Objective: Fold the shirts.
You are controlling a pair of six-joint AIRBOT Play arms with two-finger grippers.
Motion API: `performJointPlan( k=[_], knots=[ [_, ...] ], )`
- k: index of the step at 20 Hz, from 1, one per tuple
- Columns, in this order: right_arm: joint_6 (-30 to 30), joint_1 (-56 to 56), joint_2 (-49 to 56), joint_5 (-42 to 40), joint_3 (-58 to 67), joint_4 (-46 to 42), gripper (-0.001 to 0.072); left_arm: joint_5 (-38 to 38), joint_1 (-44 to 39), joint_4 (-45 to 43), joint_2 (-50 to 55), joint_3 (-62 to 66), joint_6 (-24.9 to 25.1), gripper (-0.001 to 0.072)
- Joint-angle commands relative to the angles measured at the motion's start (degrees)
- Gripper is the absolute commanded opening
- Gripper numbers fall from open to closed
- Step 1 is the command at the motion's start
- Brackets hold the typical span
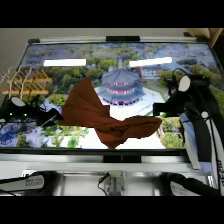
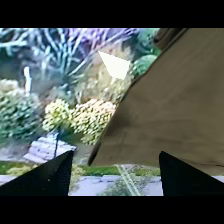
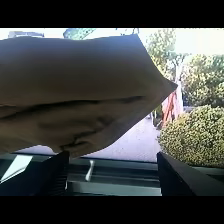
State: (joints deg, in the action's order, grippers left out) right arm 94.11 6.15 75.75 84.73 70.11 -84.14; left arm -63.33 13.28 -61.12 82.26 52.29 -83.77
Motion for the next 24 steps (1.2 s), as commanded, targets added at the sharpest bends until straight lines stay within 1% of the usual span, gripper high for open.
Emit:
performJointPlan(
  k=[1, 2, 3, 4, 5, 6, 7, 9, 11, 13, 14, 18, 19, 20, 21, 22, 24],
  knots=[
    [0.13, 0.04, 0.04, 0.79, -0.02, -0.11, 0.0656, 3.96, -2.49, 2.19, 2.86, -0.5, 0.15, 0.0606],
    [0.13, 0.02, 0.04, 0.44, -0.07, -0.68, 0.0656, 4.04, -2.97, 2.29, 3.3, -0.48, 0.13, 0.0542],
    [0.31, 0.02, 0.04, -0.24, -0.55, -1.68, 0.0656, 4.04, -3.28, 2.27, 3.54, -0.48, 0.15, 0.0331],
    [0.85, -0.11, 0.04, -0.94, -1.62, -3.34, 0.0656, 4.02, -3.3, 2.27, 3.52, -0.48, 0.2, 0.0182],
    [1.09, -0.57, 0.04, -1.92, -3.43, -4.59, 0.0656, 3.65, -3.23, 2.25, 3.37, -0.22, 0.85, 0.011],
    [1.27, -1.62, 0.04, -3.5, -5.55, -4.74, 0.0656, 2.38, -3.17, 2.25, 3.13, 0.24, 2.56, 0.0037],
    [1.55, -3.3, 0.15, -5.86, -7.82, -4.39, 0.0656, 1.01, -3.17, 2.23, 2.67, 0.92, 4.63, 0.0034],
    [2.99, -7.1, 1.01, -9.88, -10.82, -3.17, 0.0656, -0.39, -3.17, 2.21, 1.03, 2.14, 6.67, 0.0034],
    [2.82, -9.62, 2.64, -13.44, -11.56, -0.81, 0.0656, -0.26, -3.17, 2.21, -1.46, 2.69, 6.88, 0.0034],
    [1.27, -9.9, 4.46, -17.14, -11.56, 3.26, 0.0656, -0.15, -3.17, 2.21, -3.45, 2.67, 6.86, 0.0034],
    [-0.17, -9.9, 5.79, -18.38, -11.56, 6.93, 0.0656, -0.15, -3.17, 2.23, -4.02, 2.67, 6.86, 0.0034],
    [-4.92, -9.9, 11.02, -19.45, -11.54, 15.54, 0.0655, -0.33, -3.17, 2.29, -4.55, 2.69, 6.62, 0.0034],
    [-5.38, -9.9, 11.69, -19.82, -11.54, 15.8, 0.0577, -0.33, -3.17, 2.29, -4.74, 2.71, 6.62, 0.0034],
    [-5.35, -9.92, 11.8, -20.33, -11.54, 15.69, 0.0305, -0.39, -3.17, 2.29, -4.96, 2.97, 6.62, 0.0034],
    [-4.94, -9.92, 11.52, -20.5, -11.3, 15.74, 0.0084, -0.66, -3.17, 2.27, -5.25, 3.76, 6.71, 0.0034],
    [-5.44, -9.9, 10.75, -20.33, -10.51, 15.67, 0.0078, -0.87, -3.17, 2.27, -6.05, 5.42, 7.8, 0.0033],
    [-8.15, -9.92, 6.73, -20.26, -6.86, 15.54, 0.0077, -0.57, -3.23, 3.23, -10.12, 11.17, 14.21, 0.0033]
  ],
)
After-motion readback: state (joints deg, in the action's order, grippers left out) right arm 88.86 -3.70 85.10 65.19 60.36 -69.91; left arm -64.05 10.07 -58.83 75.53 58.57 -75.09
